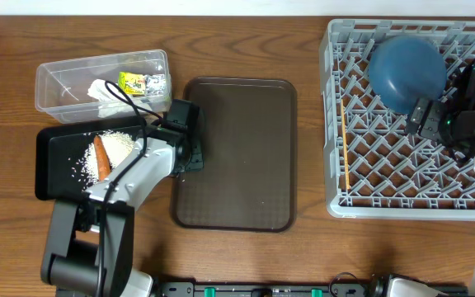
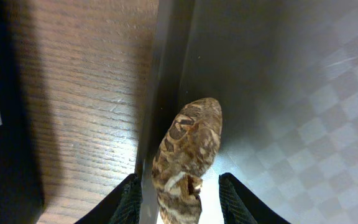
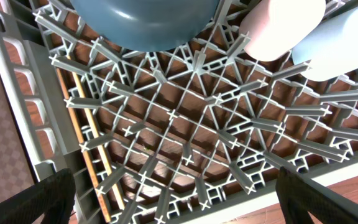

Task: Sort waste into correct bins and load items into the dishwasher rack
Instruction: 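Carry the mushroom to the black tray and release it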

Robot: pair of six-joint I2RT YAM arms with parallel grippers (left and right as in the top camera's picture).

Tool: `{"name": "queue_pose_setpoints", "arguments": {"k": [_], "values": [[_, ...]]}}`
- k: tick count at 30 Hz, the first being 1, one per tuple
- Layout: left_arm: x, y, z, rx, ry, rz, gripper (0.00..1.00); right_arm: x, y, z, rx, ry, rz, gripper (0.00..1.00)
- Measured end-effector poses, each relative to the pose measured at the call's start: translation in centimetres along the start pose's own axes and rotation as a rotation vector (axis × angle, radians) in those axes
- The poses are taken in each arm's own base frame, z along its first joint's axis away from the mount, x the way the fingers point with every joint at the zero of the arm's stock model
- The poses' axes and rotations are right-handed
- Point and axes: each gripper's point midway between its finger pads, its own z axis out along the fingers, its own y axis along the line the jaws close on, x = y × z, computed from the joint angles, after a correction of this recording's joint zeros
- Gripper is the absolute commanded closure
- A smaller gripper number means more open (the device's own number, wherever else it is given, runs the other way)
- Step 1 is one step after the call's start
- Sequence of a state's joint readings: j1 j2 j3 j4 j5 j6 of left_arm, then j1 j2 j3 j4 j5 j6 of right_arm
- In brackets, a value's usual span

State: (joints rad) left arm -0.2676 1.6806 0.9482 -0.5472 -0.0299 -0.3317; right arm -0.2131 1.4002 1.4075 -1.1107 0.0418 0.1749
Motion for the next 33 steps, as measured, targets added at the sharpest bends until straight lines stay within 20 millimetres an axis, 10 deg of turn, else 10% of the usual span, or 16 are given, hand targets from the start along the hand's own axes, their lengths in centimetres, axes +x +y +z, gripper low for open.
{"name": "queue_pose_setpoints", "arguments": {"k": [26,33], "values": [[-0.2,-0.2,0.5,0.004,-0.002,0.017,0.87,0.0,0.0,0.0,0.0,0.0,0.0,0.04],[-1.8,0.6,-2.3,0.021,-0.09,-0.017,0.87,0.0,0.0,0.0,0.0,0.0,0.0,0.04]]}}
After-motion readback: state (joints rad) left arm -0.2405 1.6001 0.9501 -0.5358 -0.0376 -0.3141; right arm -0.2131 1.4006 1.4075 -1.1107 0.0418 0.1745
